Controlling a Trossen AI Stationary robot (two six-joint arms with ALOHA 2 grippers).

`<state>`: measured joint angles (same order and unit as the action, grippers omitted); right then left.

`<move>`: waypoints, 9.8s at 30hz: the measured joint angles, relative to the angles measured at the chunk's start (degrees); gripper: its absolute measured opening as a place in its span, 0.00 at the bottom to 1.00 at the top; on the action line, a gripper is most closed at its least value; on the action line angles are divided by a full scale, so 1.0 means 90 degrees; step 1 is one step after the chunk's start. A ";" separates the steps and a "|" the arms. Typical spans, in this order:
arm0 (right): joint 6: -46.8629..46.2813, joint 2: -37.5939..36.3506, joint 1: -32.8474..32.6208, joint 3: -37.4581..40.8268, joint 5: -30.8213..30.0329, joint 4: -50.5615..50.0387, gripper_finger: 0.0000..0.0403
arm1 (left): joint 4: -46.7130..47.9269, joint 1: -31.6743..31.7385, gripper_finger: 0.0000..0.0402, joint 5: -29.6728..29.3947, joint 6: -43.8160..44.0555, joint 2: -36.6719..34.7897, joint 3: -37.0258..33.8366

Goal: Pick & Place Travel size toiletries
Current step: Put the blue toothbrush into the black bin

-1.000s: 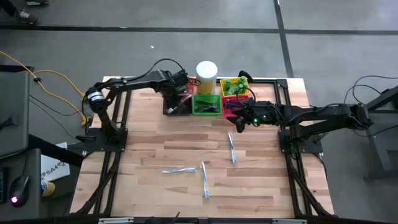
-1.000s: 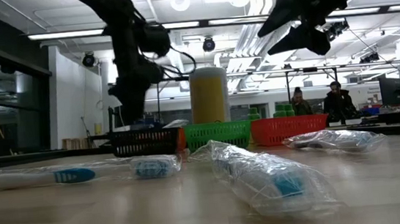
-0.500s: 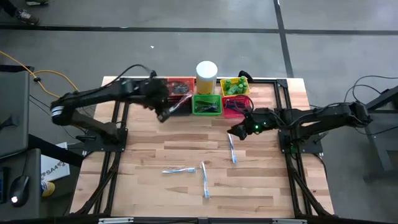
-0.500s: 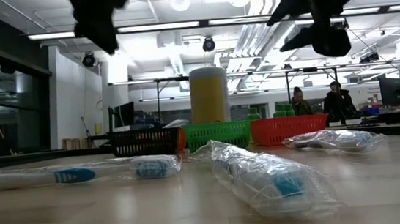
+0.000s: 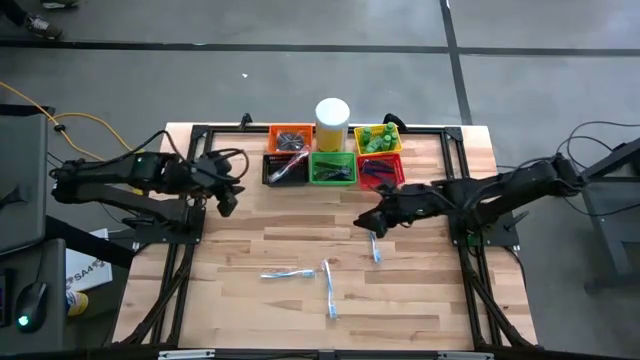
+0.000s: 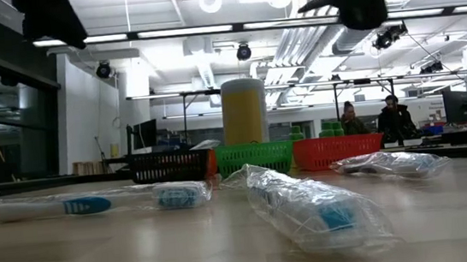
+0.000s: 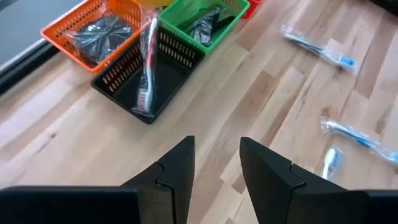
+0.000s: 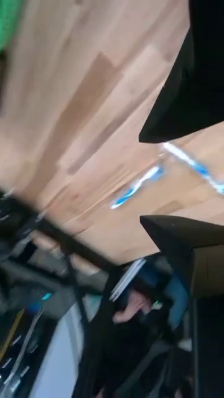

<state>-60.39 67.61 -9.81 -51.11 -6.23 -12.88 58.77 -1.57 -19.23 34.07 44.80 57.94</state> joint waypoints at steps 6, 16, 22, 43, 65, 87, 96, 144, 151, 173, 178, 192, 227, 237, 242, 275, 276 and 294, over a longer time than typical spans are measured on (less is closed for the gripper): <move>-0.0764 0.0954 -0.0011 -0.1189 0.0416 -0.1768 0.38 | -0.0427 -0.0170 0.32 -0.0072 0.0237 -0.0528 -0.0616; -0.2415 0.2335 -0.0050 -0.1329 0.0792 -0.3185 0.28 | -0.0728 -0.0170 0.32 -0.0082 0.0219 -0.0510 -0.0764; -0.2806 0.2975 -0.0150 -0.1329 0.0878 -0.3223 0.35 | -0.0759 -0.0170 0.32 -0.0084 0.0182 -0.0507 -0.0764; -0.3259 0.3776 -0.0343 -0.1316 0.0669 -0.3758 0.54 | -0.0757 -0.0170 0.32 -0.0045 0.0102 -0.0505 -0.0761; -0.3041 0.4364 -0.0475 -0.1334 0.0972 -0.3315 0.18 | -0.0749 -0.0162 0.32 0.0127 0.0080 -0.0505 -0.0756; -0.1836 0.3391 -0.0298 -0.1302 0.0920 -0.3052 0.15 | -0.0948 -0.0162 0.32 0.0239 0.0244 -0.0508 -0.0985; -0.0150 0.2822 -0.0197 -0.1305 0.0230 -0.2052 0.15 | -0.3050 -0.0162 0.33 0.0580 0.0315 -0.0443 -0.2145; 0.4718 0.2504 0.1185 -0.1315 0.1719 0.2053 0.15 | -1.0150 -0.0160 0.06 0.0868 -0.0419 0.1923 -0.2553; 0.4653 0.2504 0.1222 -0.1315 0.1766 0.2078 0.24 | -1.0152 -0.0160 0.05 0.0828 -0.0483 0.1923 -0.2551; 0.3855 0.0887 0.2234 -0.1317 0.1384 -0.0072 0.68 | -0.5545 0.1935 0.05 0.0488 -0.0612 0.2117 -0.1014; 0.3856 0.0674 0.2230 -0.1317 0.0998 -0.0259 0.67 | -0.4099 0.2353 0.05 0.0525 -0.1126 0.2764 0.0013; 0.3834 0.0702 0.2228 -0.1317 0.0963 -0.0416 0.67 | -0.1809 0.2817 0.05 0.0334 -0.1649 0.5361 0.2165; 0.3857 0.0702 0.2228 -0.1317 0.0853 -0.0787 0.67 | -0.0766 0.2800 0.43 0.0180 -0.1423 0.5765 0.2442; 0.3694 0.0702 0.2228 -0.1317 0.0859 -0.0816 0.67 | -0.0418 0.2923 0.44 0.0208 -0.1250 0.5502 0.2441; 0.3420 0.0702 0.2228 -0.1317 0.0861 -0.0933 0.67 | -0.0219 0.2681 0.44 0.0075 -0.1047 0.5050 0.2442; 0.1725 0.0702 0.0597 -0.1317 -0.0685 -0.1151 0.67 | -0.0050 -0.1348 0.44 0.0787 -0.0354 0.3195 0.0137; 0.1684 0.0702 0.0574 -0.1317 -0.0707 -0.1152 0.67 | -0.0036 -0.1447 0.44 0.0785 -0.0258 0.3195 0.0060; 0.1436 0.0702 0.0285 -0.1317 -0.0813 -0.1149 0.67 | -0.1241 -0.2832 0.44 0.0812 0.0906 0.3197 -0.0938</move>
<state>-47.47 73.93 -7.25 -62.96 -13.54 -23.22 47.60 -27.06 -11.92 42.22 73.58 49.50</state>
